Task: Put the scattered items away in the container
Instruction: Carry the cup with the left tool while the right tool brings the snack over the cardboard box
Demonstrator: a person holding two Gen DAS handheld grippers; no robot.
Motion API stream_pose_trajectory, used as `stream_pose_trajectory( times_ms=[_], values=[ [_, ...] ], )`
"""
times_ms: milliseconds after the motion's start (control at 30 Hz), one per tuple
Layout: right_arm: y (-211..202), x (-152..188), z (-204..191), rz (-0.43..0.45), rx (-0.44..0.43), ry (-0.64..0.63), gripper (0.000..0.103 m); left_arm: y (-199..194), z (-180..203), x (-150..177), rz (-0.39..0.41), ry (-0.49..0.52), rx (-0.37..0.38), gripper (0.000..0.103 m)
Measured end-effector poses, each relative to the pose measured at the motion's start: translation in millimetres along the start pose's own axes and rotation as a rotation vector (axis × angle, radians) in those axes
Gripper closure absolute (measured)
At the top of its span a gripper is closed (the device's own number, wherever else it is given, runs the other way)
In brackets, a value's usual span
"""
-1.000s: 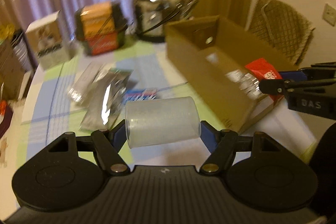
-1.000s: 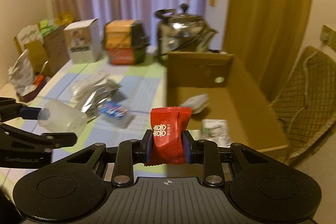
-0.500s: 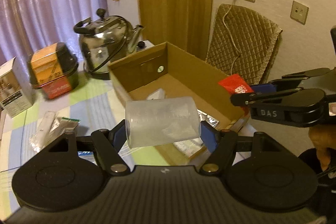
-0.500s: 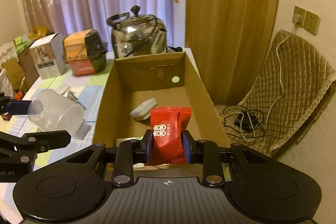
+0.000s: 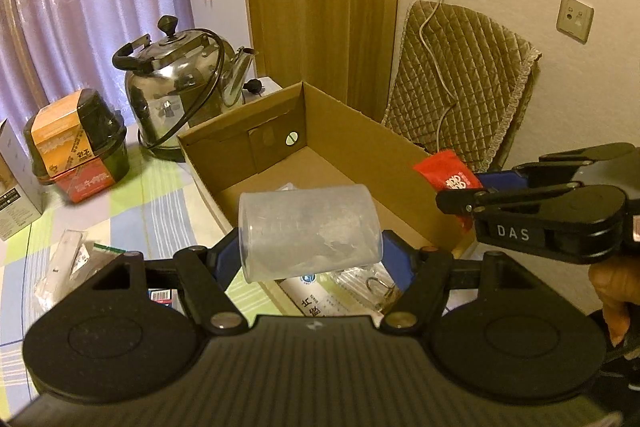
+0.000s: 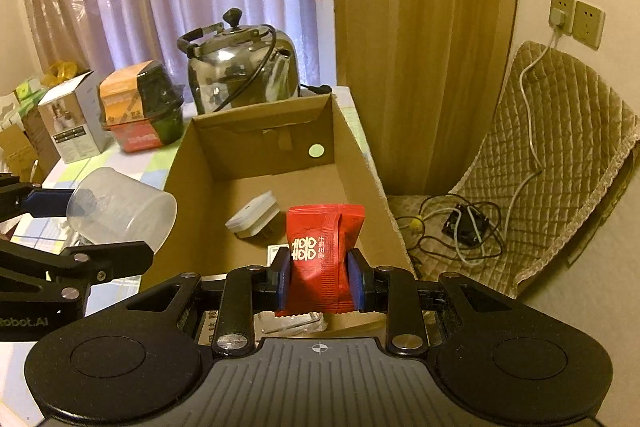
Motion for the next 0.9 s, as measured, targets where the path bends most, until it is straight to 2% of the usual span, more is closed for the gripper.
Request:
stream_pose_trajectory(
  times_ms=[200,533,900],
  values=[
    [6,1,3,-0.006,0.003,0.005,0.071,10,1,2,-0.011,0.018,-0.001,0.031],
    [7,4,-2,-0.013,-0.003,0.000,0.071,0,-11,21,-0.029,-0.016,-0.005,0.031],
    [6,-1,-9,-0.011,-0.008,-0.019,0.071,-8,-13,23,-0.018,-0.031,-0.007,0.031]
  ],
)
Point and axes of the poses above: each gripper's, at about its wrist camera, not at the fingertips, and y roughly the way its jaws point, z to its right, x to its underside, the point moved 4 cm from there along y, roughly the way its jaws point, and after that the axes turned 7 degrees about x, right-handed, at the moved point
